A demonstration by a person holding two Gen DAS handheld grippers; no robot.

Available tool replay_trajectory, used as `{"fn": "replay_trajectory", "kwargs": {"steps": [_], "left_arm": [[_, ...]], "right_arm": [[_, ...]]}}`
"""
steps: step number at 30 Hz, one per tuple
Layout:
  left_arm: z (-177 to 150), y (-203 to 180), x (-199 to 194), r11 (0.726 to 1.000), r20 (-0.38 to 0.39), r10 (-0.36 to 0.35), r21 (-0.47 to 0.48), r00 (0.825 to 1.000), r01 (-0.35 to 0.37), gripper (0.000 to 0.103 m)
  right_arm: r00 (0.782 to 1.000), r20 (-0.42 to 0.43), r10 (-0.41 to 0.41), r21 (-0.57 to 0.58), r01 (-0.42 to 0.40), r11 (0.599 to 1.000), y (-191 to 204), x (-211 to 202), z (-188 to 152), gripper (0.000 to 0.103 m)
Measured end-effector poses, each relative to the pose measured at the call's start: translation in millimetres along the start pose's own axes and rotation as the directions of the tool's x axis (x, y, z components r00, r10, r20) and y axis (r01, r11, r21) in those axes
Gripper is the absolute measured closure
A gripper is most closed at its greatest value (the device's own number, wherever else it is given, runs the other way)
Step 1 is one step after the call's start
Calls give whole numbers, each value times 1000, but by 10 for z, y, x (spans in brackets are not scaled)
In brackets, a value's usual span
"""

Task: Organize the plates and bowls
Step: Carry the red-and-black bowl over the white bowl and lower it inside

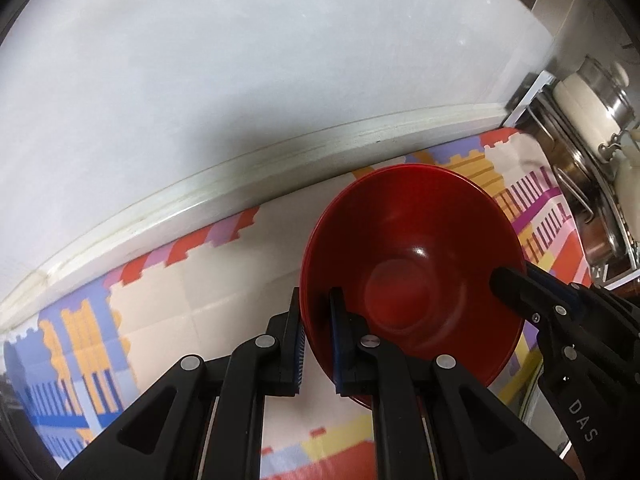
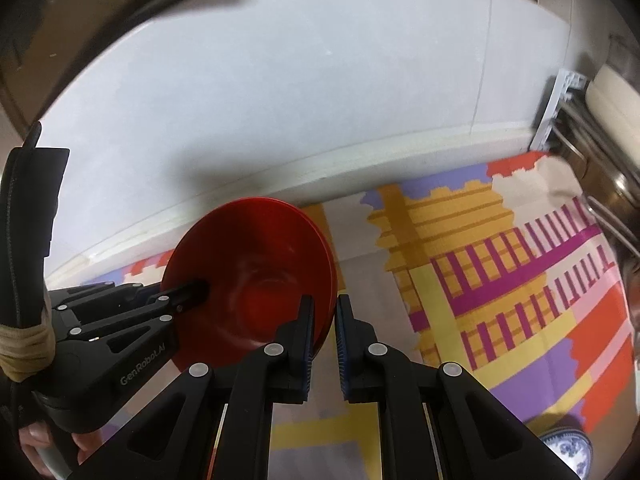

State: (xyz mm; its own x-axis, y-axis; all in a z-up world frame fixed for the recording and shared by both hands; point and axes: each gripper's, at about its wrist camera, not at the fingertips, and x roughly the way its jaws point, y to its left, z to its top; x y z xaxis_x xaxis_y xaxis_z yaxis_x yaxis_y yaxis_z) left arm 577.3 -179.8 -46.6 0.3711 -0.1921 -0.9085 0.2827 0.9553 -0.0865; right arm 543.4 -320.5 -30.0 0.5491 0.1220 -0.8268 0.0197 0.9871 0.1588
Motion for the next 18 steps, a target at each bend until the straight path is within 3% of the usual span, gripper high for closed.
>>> {"fn": "replay_trajectory", "kwargs": {"steps": [18], "left_arm": [[-896, 297, -924, 992, 91, 64, -113, 994, -54, 90]], "right_arm": [[993, 45, 110, -90, -106, 990, 576, -718, -543, 91]]}}
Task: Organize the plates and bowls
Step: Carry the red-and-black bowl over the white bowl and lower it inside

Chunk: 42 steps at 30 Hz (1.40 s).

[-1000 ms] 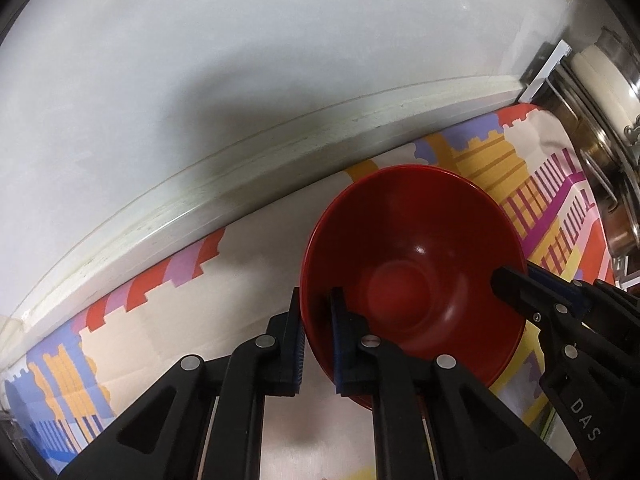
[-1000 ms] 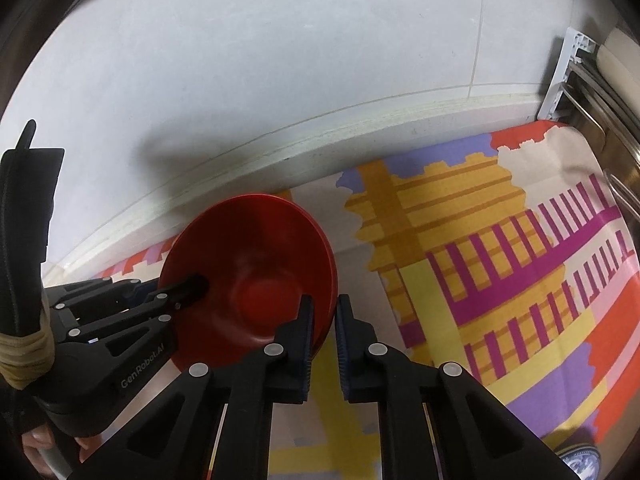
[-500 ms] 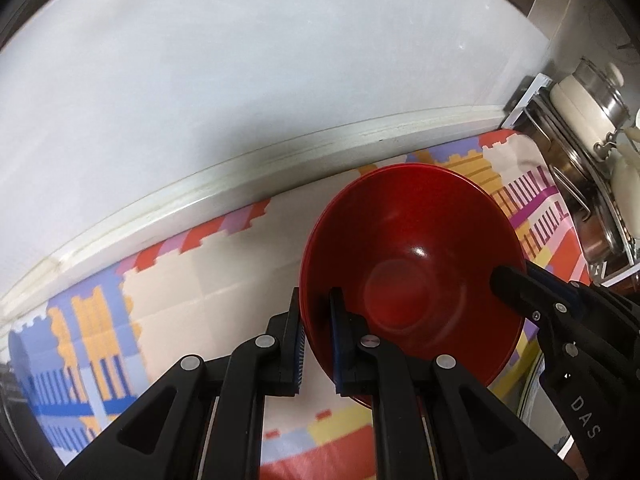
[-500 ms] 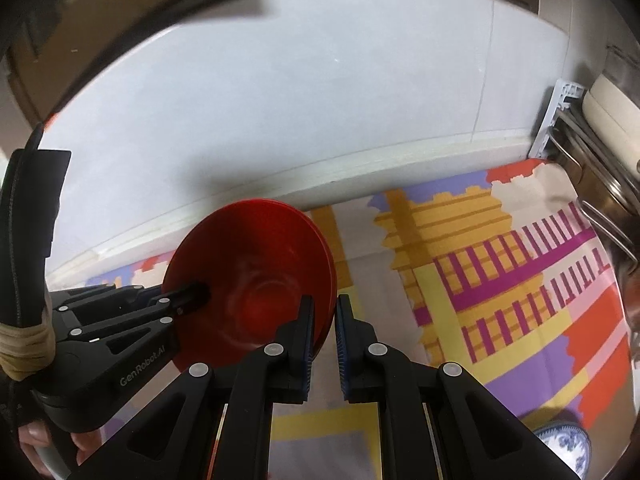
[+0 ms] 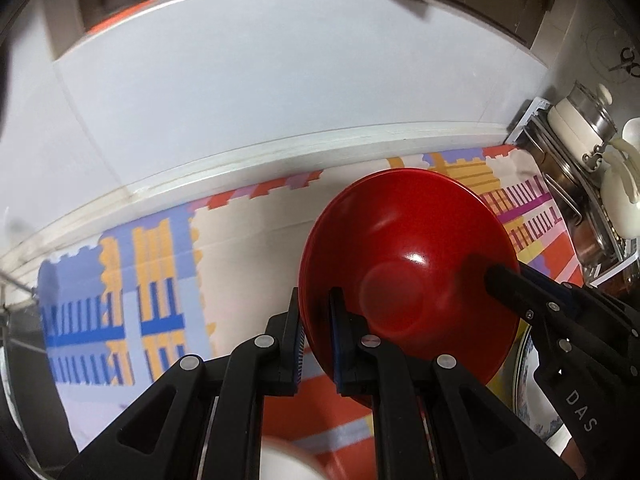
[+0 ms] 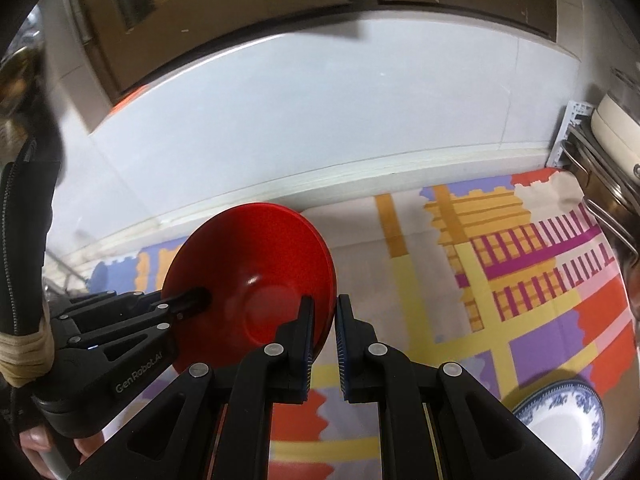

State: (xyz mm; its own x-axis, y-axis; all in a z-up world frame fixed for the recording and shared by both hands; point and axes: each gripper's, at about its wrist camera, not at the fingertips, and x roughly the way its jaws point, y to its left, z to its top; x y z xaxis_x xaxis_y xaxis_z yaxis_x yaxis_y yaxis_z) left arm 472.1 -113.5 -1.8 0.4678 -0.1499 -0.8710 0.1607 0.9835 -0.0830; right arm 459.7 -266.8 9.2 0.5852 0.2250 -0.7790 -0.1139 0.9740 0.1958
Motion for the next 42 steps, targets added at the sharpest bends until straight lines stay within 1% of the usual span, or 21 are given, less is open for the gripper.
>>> {"fn": "replay_trajectory", "kwargs": {"steps": [5, 9, 12, 18, 23, 30, 37, 42], "left_arm": [[-255, 99, -204, 1000, 6, 0, -17, 1000, 0, 90], [-454, 172, -364, 1000, 22, 20, -25, 1000, -19, 90], [-607, 248, -451, 999, 20, 21, -38, 1000, -21, 89], [-905, 395, -607, 996, 41, 51, -71, 998, -48, 89], [-1110, 540, -659, 992, 39, 58, -111, 998, -54, 89], [-1367, 686, -680, 985, 32, 88, -155, 996, -82, 88], [-1599, 783, -590, 977, -13, 86, -195, 996, -87, 88], [-1711, 799, -520, 975, -38, 86, -202, 996, -92, 88]], "right_arm": [[1000, 9, 21, -35, -21, 999, 256, -187, -113, 91], [999, 26, 42, -63, -41, 997, 424, -331, -222, 91], [998, 28, 62, -76, -60, 995, 522, -418, -303, 91], [995, 19, 99, -109, -97, 989, 722, -526, -474, 91], [993, -2, 120, -141, -119, 983, 883, -554, -611, 91], [988, -53, 146, -181, -153, 971, 1068, -490, -792, 91], [982, -108, 157, -210, -176, 962, 1169, -393, -974, 91], [978, -139, 156, -224, -185, 957, 1200, -334, -1090, 91]]}}
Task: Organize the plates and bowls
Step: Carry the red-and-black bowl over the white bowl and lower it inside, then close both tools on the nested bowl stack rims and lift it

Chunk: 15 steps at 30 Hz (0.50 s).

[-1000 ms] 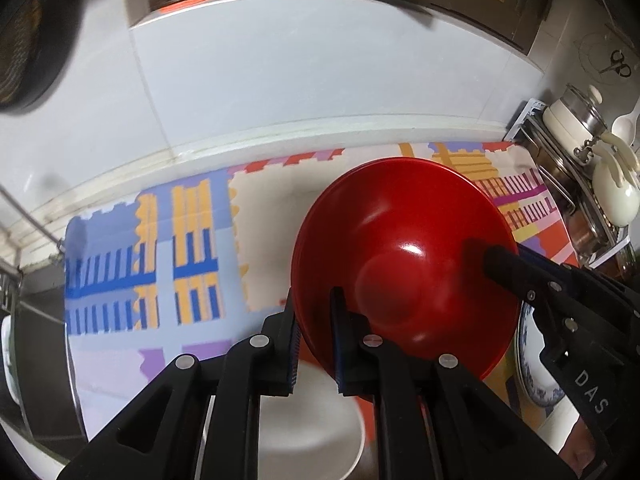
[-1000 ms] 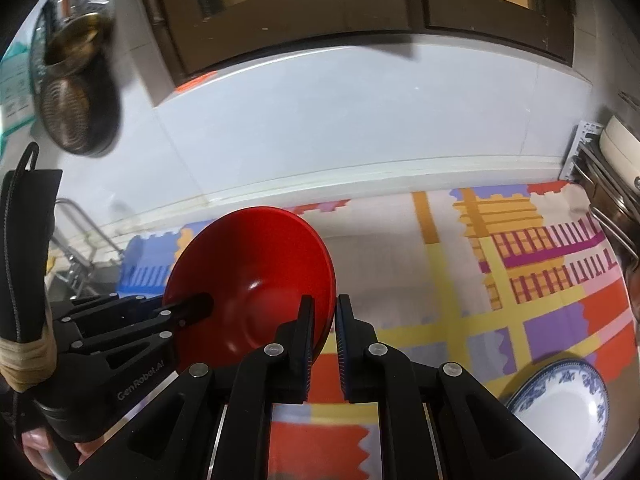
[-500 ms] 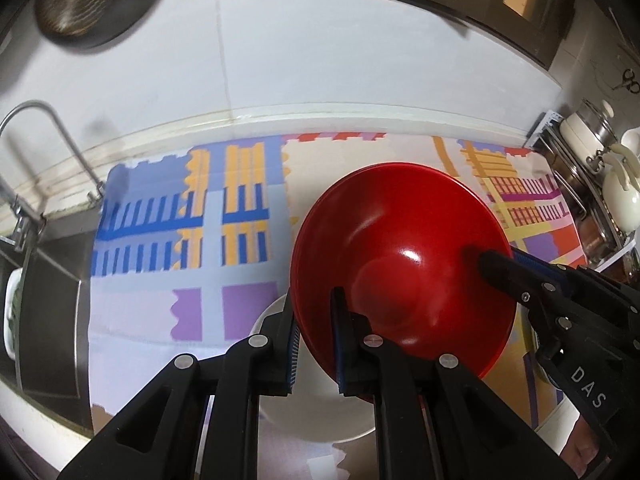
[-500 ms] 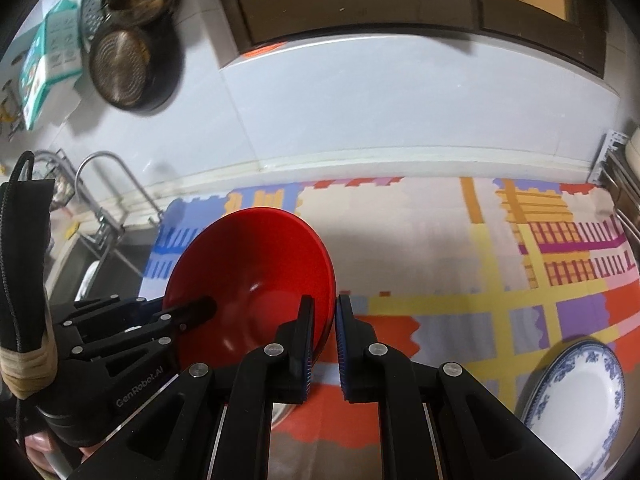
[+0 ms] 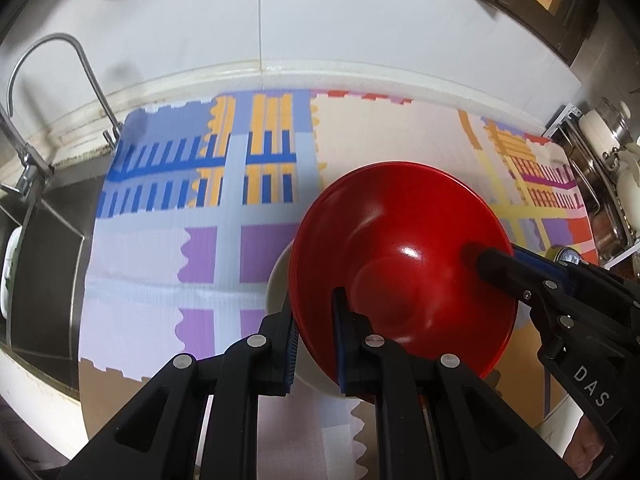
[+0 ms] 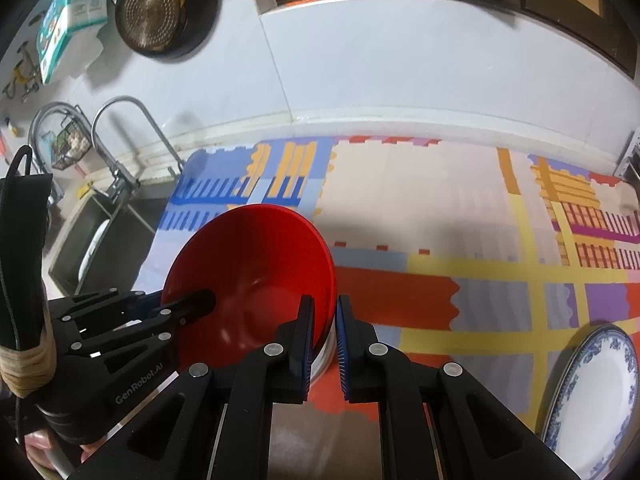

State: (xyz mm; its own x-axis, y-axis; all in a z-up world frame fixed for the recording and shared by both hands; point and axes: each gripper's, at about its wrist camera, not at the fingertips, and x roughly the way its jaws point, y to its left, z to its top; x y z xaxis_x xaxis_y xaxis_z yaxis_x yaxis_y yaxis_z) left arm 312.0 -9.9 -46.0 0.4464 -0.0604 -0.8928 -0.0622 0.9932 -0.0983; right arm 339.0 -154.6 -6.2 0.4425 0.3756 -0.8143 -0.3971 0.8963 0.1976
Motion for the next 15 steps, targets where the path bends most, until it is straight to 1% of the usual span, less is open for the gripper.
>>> {"fn": "replay_trajectory", "kwargs": {"steps": [8, 12, 15], "left_arm": [[-94, 50, 108, 1000, -24, 25, -6, 999, -25, 88], [-116, 68, 168, 999, -38, 36, -2, 999, -36, 88], [-135, 67, 199, 998, -35, 61, 7, 998, -61, 87]], "right_arm": [[999, -36, -3, -35, 2, 999, 62, 139, -98, 91], [999, -37, -12, -56, 10, 998, 103, 177, -122, 90], [999, -43, -18, -67, 15, 998, 118, 222, -148, 90]]}}
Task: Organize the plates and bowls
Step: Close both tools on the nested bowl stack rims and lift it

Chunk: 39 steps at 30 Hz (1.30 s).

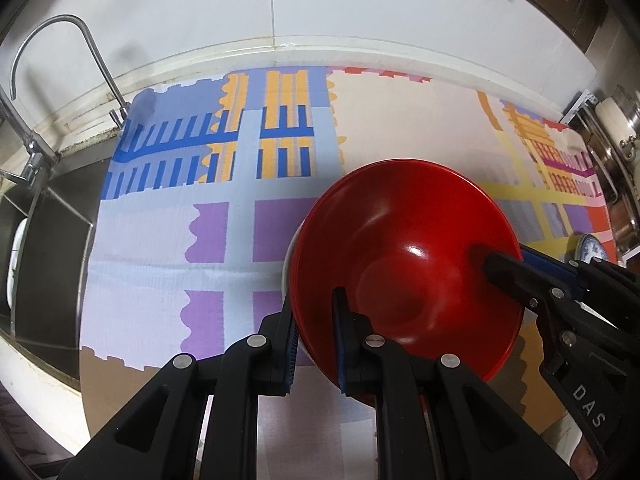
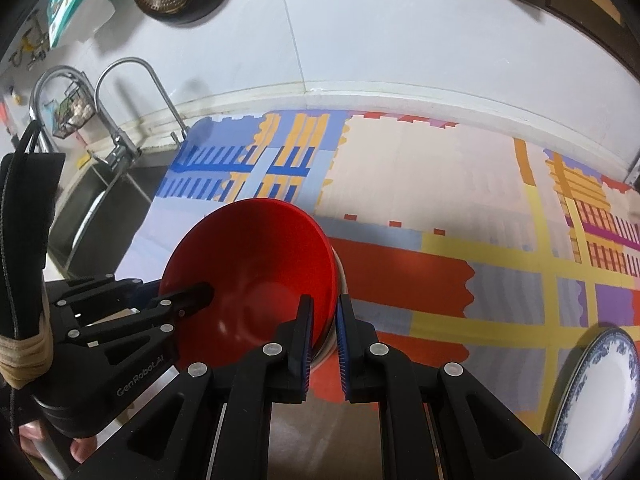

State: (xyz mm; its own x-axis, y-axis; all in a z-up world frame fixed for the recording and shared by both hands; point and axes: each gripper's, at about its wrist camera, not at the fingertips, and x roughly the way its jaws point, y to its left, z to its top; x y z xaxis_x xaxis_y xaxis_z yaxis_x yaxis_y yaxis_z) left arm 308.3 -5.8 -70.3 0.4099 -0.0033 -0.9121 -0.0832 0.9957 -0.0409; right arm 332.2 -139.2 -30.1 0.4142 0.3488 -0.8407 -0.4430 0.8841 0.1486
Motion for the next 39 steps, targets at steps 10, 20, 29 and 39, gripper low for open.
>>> {"fn": "replay_trajectory", "kwargs": {"steps": [10, 20, 29, 39], "left_arm": [[-2, -34, 6, 999, 16, 14, 31, 1000, -15, 70], [48, -81, -150, 996, 92, 47, 73, 995, -54, 51], [50, -61, -252, 998, 112, 14, 56, 994, -20, 49], [-40, 127, -76, 998, 77, 51, 20, 996, -53, 46]], "right_arm": [[1000, -9, -29, -42, 28, 999, 59, 73, -33, 90], [999, 15, -46, -66, 47, 997, 93, 30, -73, 78], [996, 73, -45, -5, 46, 999, 5, -174, -34, 70], [996, 66, -65, 85, 60, 995, -82, -95, -49, 70]]}}
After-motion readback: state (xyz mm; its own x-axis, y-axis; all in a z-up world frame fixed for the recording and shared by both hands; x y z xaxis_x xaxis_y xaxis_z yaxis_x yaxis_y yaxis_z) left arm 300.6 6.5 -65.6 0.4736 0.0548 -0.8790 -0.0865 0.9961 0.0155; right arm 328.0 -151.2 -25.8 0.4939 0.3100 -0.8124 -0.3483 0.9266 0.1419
